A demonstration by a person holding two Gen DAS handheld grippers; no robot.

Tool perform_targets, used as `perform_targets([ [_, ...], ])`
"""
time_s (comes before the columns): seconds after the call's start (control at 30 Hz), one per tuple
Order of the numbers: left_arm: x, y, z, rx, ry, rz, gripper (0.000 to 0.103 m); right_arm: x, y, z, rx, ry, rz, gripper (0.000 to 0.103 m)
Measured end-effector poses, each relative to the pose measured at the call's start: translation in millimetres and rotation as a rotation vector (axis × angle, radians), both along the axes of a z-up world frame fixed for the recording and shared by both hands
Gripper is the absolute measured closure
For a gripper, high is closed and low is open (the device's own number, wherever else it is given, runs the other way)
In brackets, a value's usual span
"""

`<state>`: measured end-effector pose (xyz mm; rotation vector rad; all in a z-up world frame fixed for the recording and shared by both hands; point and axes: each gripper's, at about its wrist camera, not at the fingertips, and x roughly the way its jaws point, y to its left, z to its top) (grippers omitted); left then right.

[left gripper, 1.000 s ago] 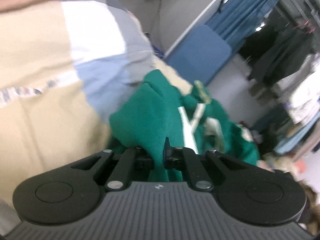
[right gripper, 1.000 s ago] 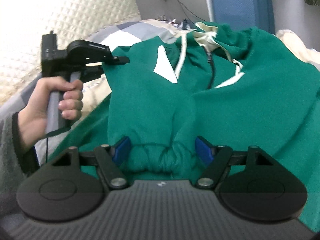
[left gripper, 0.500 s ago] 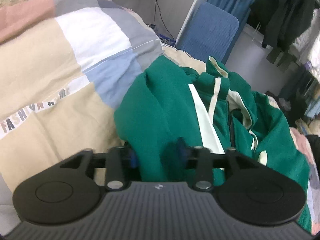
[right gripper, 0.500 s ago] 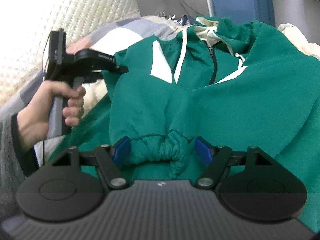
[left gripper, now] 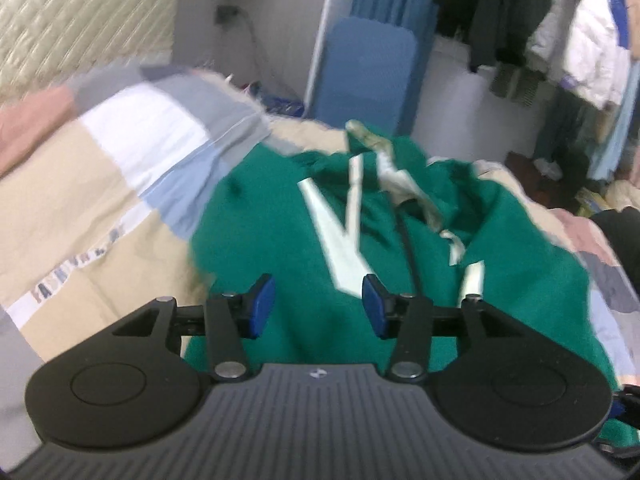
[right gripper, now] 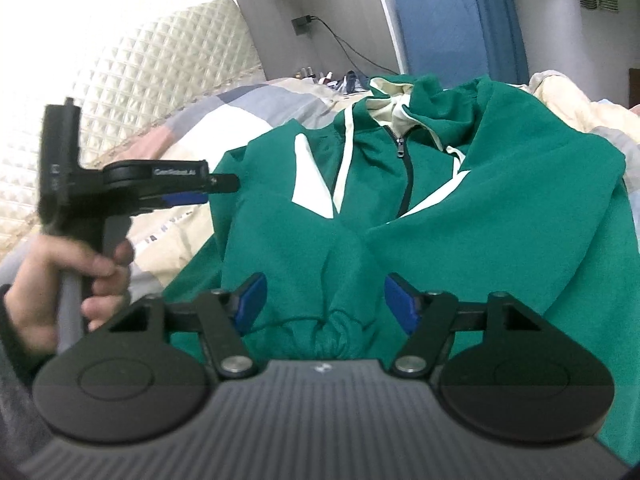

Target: Fold large clothes

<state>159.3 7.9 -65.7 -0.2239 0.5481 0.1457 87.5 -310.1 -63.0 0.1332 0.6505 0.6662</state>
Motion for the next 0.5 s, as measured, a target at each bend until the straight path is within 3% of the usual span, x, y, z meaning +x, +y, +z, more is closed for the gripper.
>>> perform_targets([
  [0.17, -16.3, -21.1, 7.9, 0.002, -0.024, -0.089, 0.049, 3.3, -0.8, -2.6, 0.01, 0.031, -0.004, 0.047],
  [0.37, -7.9, -41.0, -24.7, -0.012, 0.09, -0.189, 0.049, 2.5, 11.1, -10.1, -0.047, 0.037, 0.028, 0.058],
  [0.5, -2.1, -43.4, -44.9, 0.014, 0.156, -0.184, 0.049, 4.2, 18.9, -20.7, -0.116, 0.048, 0.032, 0.059],
])
